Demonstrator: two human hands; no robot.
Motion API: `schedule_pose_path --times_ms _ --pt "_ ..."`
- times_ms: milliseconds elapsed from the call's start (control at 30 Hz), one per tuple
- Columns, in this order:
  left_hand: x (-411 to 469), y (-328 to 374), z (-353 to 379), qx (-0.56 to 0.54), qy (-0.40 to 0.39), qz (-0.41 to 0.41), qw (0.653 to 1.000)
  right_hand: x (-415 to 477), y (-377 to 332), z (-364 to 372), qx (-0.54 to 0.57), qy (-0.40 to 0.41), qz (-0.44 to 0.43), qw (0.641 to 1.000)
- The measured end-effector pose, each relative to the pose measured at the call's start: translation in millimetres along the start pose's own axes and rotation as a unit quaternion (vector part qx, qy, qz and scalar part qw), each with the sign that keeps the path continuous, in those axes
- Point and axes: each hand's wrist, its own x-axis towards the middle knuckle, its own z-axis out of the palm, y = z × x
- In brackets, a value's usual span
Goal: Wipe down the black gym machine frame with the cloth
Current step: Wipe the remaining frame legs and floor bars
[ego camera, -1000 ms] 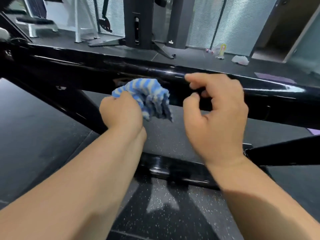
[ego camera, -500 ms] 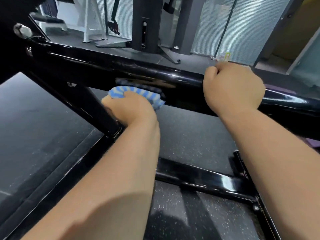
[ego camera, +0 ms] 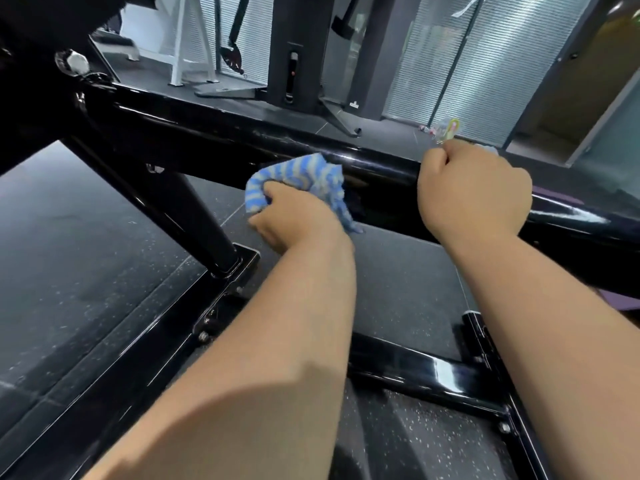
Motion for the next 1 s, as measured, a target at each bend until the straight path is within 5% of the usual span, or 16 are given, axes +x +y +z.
schedule_pose_path --times_ms 167,267,433,500,567,600,667,700,767,833,933,1000 --pt "-16 -7 3 0.019 -0.028 0.109 0.993 0 5 2 -0.005 0.001 -0.013 1.000" --pt "27 15 4 -0.024 0.045 0.055 0.997 0 3 2 -0.006 -0.001 -0.014 1.000" --pt "19 14 8 -0.042 0.027 0.019 0.999 0 0 3 -0.015 0.018 -0.011 1.000" --pt "-8 -2 12 -0.007 -0.011 0.064 0.998 -1 1 4 -0.012 0.018 -0.015 1.000" --pt "-27 -19 5 0.071 -0.063 0.195 0.976 -1 3 5 -0.014 0.018 -0.021 1.000" --pt "-26 -25 -2 0.125 -0.096 0.301 0.940 0 4 5 -0.014 0.018 -0.022 1.000" --pt "-21 -32 -15 0.276 -0.175 0.513 0.794 0 5 7 -0.011 0.016 -0.026 0.999" --pt "-12 -28 -17 0.351 -0.184 0.587 0.705 0 5 7 -0.008 0.015 -0.029 0.999" --pt "3 -4 -14 0.428 -0.169 0.659 0.595 2 8 7 -0.008 0.011 -0.038 0.999" --pt "22 30 -13 0.479 -0.143 0.683 0.533 2 12 6 -0.008 -0.007 -0.056 0.998" --pt "37 73 -7 0.589 -0.056 0.630 0.504 2 13 5 -0.033 -0.010 -0.082 0.996" --pt "17 68 7 0.652 -0.060 0.611 0.446 4 8 -2 -0.043 -0.031 -0.081 0.995"
